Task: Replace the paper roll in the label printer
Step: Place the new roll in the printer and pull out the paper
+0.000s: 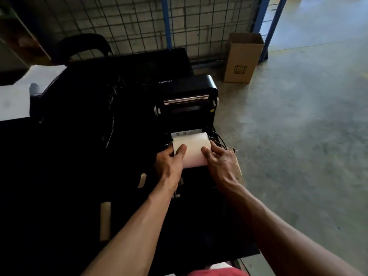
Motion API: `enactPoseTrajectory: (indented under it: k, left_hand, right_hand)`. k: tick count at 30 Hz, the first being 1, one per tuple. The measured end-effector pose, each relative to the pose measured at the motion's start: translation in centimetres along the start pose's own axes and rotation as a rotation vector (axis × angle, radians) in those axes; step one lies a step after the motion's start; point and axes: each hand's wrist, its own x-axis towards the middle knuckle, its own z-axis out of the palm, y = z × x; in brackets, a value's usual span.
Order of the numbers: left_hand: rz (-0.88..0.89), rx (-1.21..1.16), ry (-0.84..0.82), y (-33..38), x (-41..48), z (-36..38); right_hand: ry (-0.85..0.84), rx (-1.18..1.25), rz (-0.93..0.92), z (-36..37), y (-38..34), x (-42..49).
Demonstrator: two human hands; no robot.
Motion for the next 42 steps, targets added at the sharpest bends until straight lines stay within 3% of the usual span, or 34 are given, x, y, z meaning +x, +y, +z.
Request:
enactPoseTrajectory:
  k: [12,25,30,33,38,42]
  left_hand:
    - [0.046,0.158,0.092,-0.1,0.9,0.5]
    - [-0.051,0.187,0.168,0.0,0.5,1.2]
    - [-0.139,-0.135,0.282,-0.8,-1.9,2.2]
    - [-0.191,-0.178,0.297,-1.3,-1.5,2.1]
    - [-0.129,-0.131,0.342,-2.1,-2.4,2.4]
    - [-0.003,0.069,0.3,-3.2,-3.1,2.3]
  right_hand:
    - [0.097,0.03,0.053,0.7,0.5,1.4]
    - [0.108,0.07,0.121,0.9,1.4,2.4]
    - [0.123,0.005,0.122,0.9,2.1,1.9]
    - [0.122,-0.055,0.113,0.7,1.8,2.0]
    - [0.209,-0.311,0.039,1.2,1.5,1.4]
    - [0.233,-0.459,-0.083,1.0,1.9,0.6]
